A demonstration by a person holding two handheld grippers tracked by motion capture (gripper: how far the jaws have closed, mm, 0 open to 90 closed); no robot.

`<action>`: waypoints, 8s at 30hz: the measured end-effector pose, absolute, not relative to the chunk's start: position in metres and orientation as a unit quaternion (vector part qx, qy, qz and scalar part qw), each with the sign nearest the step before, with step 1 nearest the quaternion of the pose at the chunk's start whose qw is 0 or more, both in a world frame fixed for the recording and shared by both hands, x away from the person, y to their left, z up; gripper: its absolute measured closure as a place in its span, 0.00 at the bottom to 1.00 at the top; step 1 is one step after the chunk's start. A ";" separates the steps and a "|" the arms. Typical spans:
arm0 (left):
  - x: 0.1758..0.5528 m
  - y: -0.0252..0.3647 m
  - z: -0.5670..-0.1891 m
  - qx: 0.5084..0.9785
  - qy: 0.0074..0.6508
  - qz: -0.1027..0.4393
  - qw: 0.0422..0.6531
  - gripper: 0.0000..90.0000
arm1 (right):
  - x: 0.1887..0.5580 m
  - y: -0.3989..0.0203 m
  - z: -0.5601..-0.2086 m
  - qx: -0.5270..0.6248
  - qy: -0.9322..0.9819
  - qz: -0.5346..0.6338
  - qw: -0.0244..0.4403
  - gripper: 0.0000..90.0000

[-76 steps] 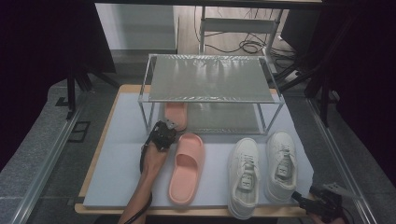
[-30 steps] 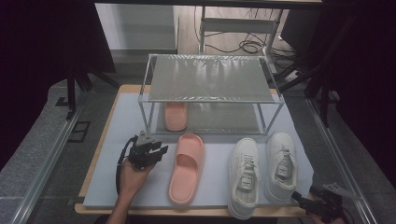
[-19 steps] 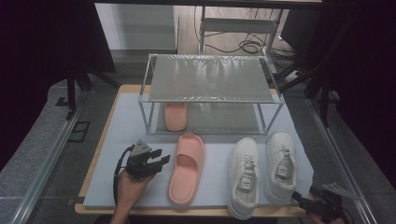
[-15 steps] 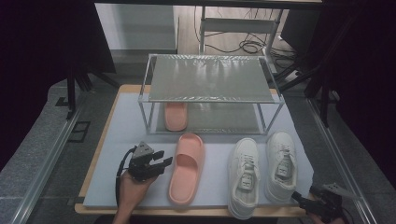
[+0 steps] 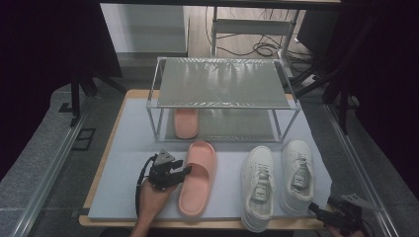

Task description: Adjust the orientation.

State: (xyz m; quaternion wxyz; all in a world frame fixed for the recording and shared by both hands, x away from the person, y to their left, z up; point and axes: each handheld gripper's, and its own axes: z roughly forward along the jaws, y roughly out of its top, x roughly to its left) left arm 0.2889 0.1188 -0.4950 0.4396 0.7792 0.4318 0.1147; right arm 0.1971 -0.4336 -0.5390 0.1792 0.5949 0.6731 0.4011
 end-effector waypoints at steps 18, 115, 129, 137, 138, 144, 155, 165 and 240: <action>0.294 0.113 -0.492 0.762 0.453 0.109 0.449 0.77 | 0.197 -0.434 -0.539 0.594 0.674 0.401 0.180 0.10; 0.294 0.133 -0.483 0.780 0.438 0.150 0.421 0.99 | 0.198 -0.433 -0.540 0.594 0.673 0.402 0.181 0.09; 0.274 0.129 -0.511 0.802 0.432 0.144 0.386 1.00 | 0.198 -0.433 -0.540 0.594 0.673 0.403 0.182 0.09; 0.277 0.122 -0.515 0.807 0.430 0.146 0.377 1.00 | 0.198 -0.433 -0.540 0.594 0.672 0.403 0.182 0.09; 0.277 0.122 -0.516 0.807 0.430 0.146 0.378 1.00 | 0.198 -0.433 -0.540 0.594 0.673 0.403 0.182 0.09; 0.277 0.115 -0.515 0.809 0.424 0.143 0.380 1.00 | 0.198 -0.433 -0.540 0.594 0.672 0.403 0.182 0.09; 0.280 0.088 -0.515 0.820 0.400 0.128 0.388 1.00 | 0.198 -0.433 -0.540 0.594 0.672 0.403 0.182 0.09; 0.288 0.061 -0.516 0.828 0.382 0.115 0.394 1.00 | 0.198 -0.433 -0.540 0.593 0.673 0.403 0.182 0.09; 0.388 0.015 -0.506 0.810 0.404 0.216 0.366 1.00 | 0.198 -0.434 -0.540 0.590 0.675 0.403 0.182 0.08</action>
